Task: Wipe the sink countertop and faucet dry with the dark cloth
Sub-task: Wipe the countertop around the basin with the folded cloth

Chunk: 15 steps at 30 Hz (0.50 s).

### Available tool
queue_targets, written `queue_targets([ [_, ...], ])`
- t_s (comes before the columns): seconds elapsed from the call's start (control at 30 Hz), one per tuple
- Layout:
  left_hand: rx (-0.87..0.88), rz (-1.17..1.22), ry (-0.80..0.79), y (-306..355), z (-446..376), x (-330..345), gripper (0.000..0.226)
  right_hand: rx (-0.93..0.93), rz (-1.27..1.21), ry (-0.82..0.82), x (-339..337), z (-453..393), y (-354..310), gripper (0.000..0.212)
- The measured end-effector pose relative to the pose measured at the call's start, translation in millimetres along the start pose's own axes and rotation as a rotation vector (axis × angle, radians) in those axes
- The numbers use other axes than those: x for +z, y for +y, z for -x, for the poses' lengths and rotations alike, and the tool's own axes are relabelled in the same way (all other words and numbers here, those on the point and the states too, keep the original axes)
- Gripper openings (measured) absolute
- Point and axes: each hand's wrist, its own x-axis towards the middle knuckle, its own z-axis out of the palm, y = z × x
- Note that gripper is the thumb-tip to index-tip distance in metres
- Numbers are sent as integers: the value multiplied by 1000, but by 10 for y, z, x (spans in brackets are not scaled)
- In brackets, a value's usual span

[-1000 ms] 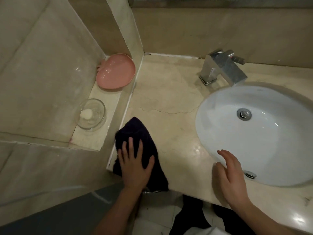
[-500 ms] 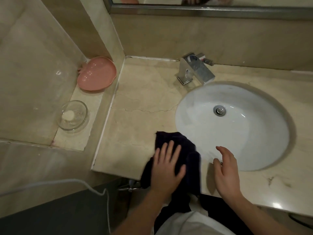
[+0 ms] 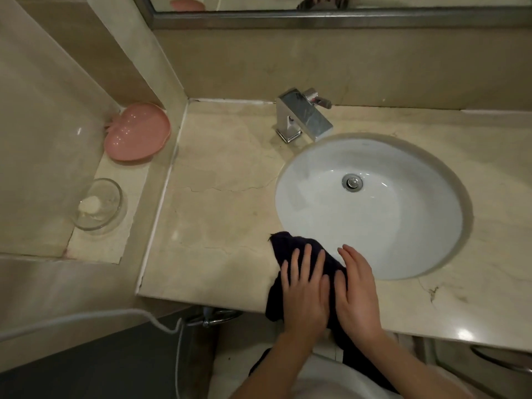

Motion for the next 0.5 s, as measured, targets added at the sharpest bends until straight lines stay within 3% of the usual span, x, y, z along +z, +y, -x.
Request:
queue_targets([
  [0.1, -15, 310, 5, -278, 16, -355, 47, -150, 46, -58, 175, -43, -156, 49],
  [0.3, -192, 277, 128, -668, 94, -506, 42, -242, 376, -219, 623, -69, -220, 60],
  [0.5, 18, 205, 44, -499, 137, -403, 37, -177, 490, -205, -118, -24, 445, 58],
])
